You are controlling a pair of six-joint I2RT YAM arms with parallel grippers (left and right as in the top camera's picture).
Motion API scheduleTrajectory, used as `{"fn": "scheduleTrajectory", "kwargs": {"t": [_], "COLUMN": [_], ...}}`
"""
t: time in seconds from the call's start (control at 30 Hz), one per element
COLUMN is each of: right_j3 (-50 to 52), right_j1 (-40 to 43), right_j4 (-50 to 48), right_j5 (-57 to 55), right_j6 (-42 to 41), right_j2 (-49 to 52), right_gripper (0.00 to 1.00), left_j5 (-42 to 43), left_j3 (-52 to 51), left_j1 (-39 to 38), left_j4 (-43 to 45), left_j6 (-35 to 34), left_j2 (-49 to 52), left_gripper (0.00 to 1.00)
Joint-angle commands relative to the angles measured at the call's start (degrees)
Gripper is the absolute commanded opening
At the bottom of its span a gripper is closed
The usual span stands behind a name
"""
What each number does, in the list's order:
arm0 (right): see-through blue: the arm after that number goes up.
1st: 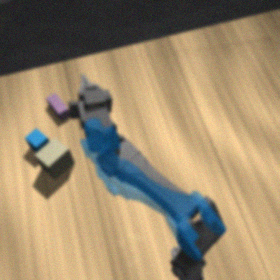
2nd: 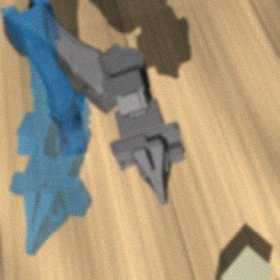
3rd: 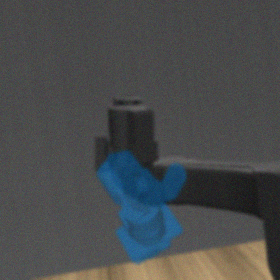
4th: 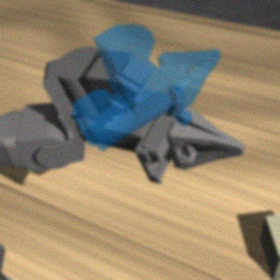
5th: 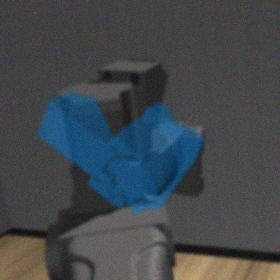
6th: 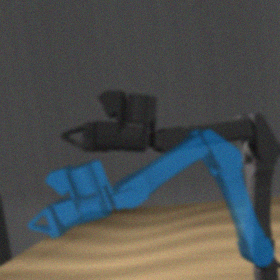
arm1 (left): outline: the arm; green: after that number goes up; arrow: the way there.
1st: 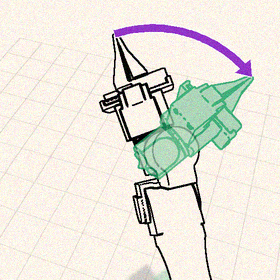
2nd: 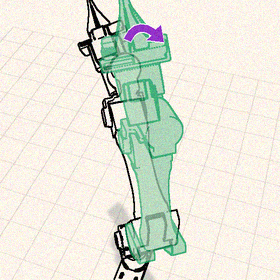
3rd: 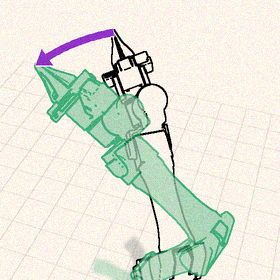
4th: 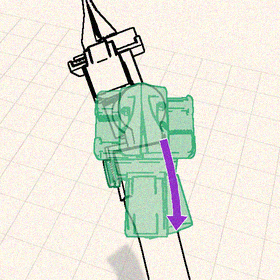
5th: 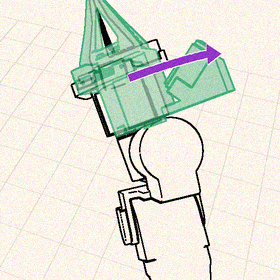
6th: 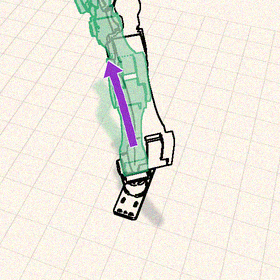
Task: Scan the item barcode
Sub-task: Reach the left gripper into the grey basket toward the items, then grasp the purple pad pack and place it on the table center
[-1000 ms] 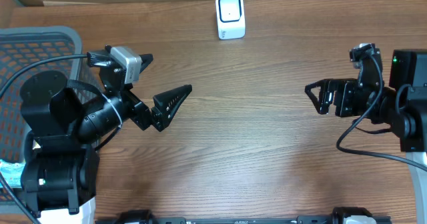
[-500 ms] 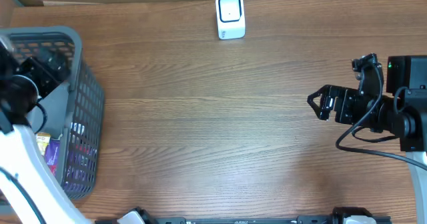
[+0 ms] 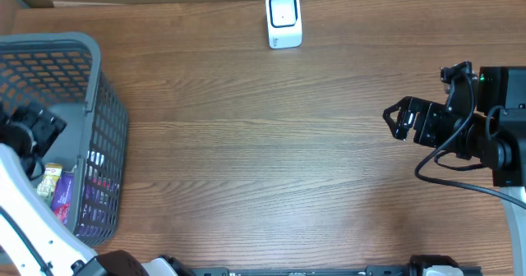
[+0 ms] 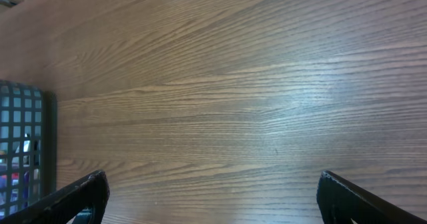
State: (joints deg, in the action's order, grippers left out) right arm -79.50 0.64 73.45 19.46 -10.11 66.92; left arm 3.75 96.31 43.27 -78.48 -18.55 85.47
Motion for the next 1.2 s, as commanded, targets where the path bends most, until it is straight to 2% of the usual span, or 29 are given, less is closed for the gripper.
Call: {"fn": "scheduleTrajectory", "kwargs": {"t": [0.0,0.17,0.27,0.3,0.37,0.47,0.77,0.93,1.0,1.07,1.1,1.17], "right_j3": [-1.2,-1.2,-1.2,-1.2,-1.2,-1.2,-1.2,-1.2,-1.2,-1.2,-1.2,-1.2], "right_j1": [-0.2,-0.2,-0.2,-0.2,-0.2,-0.2,-0.2,-0.2,-0.2,-0.2,-0.2,-0.2], "right_j4": [-0.3,-0.1,0.2,0.2,0.4,0.4,0.6,0.7,0.7,0.7,0.6,0.6], "right_j5": [-0.4,-0.4,-0.4,-0.4,-0.4,-0.4,-0.3,-0.4,-0.4,-0.4,-0.4,-0.4], "right_j6": [1.6,1.6,1.6,1.6,1.6,1.6,1.6,1.6,1.6,1.6,1.6,1.6], "right_j2": [0.2,1.6,2.6,2.8,3.3,3.9,4.6,4.6,4.6,4.6,4.6,4.6], "right_gripper": [1.0,1.0,1.0,1.0,1.0,1.0,1.0,1.0,1.0,1.0,1.0,1.0], "left_j5": [-1.4,-1.1,-3.1,-3.0,-1.8,0.3,-1.3,-1.2,-1.2,-1.2,-1.2,-0.9], "left_j3": [-3.5,-13.9,-20.3,-22.2,-25.1,-28.7,-33.3,-33.3,-33.3,-33.3,-33.3,-32.3], "left_j1": [4.3,8.9,8.8,8.8,8.8,8.8,8.8,8.8,8.8,8.8,8.8,8.8], "left_j4": [-0.5,3.8,10.6,13.1,17.3,21.1,23.3,23.4,23.5,23.5,23.5,22.4], "left_j6": [-1.6,-1.6,-1.6,-1.6,-0.4,2.8,4.4,4.3,4.4,4.3,4.2,3.3], "left_j2": [-1.7,-2.0,-2.0,-2.0,-1.9,-1.5,4.6,11.6,13.6,14.7,14.8,14.8], "left_gripper": [0.77,0.78,0.81,0.82,0.93,0.94,0.95,0.91,0.8,0.24,0.08,0.04]}}
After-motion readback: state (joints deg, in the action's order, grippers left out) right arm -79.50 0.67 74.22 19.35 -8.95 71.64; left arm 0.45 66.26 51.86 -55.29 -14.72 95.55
